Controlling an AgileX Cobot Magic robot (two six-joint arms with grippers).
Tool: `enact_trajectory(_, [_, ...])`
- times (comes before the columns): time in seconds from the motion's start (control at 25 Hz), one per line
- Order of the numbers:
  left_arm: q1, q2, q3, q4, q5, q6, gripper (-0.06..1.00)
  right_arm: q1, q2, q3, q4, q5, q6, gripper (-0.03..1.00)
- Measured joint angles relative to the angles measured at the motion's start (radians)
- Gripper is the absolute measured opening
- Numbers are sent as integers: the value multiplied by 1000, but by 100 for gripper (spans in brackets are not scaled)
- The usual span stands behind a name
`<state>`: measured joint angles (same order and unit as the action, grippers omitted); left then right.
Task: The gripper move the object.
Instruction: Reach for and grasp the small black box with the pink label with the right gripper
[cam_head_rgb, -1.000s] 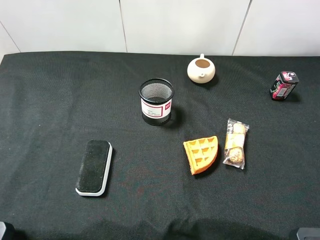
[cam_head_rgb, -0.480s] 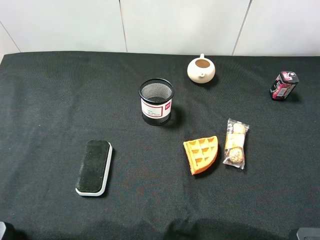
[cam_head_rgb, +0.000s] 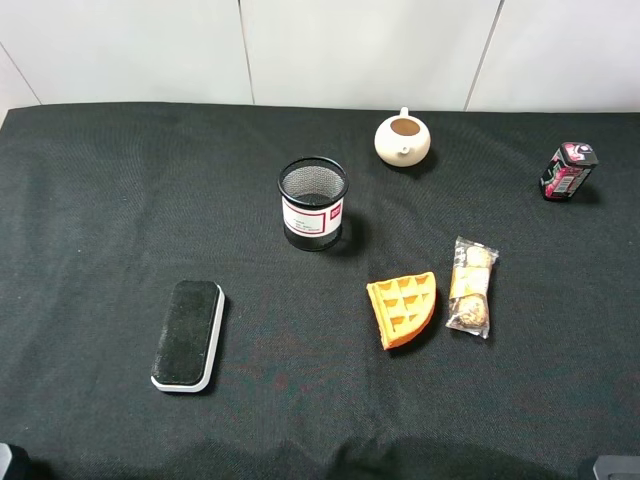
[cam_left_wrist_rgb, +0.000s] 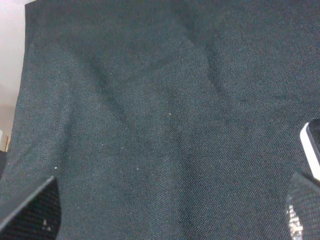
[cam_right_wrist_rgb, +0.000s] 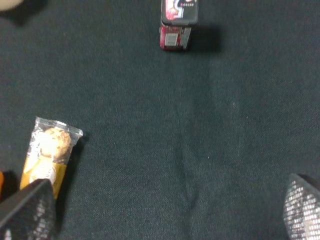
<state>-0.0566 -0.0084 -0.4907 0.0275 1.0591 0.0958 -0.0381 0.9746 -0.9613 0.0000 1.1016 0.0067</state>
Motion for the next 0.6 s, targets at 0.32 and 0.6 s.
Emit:
enact_trajectory(0.32, [0,0,0,0,0,0,95,0,221,-148,0,16,20,69])
enact_trajectory(0.6, [0,0,0,0,0,0,95,0,396,-281,-6,16,20,69])
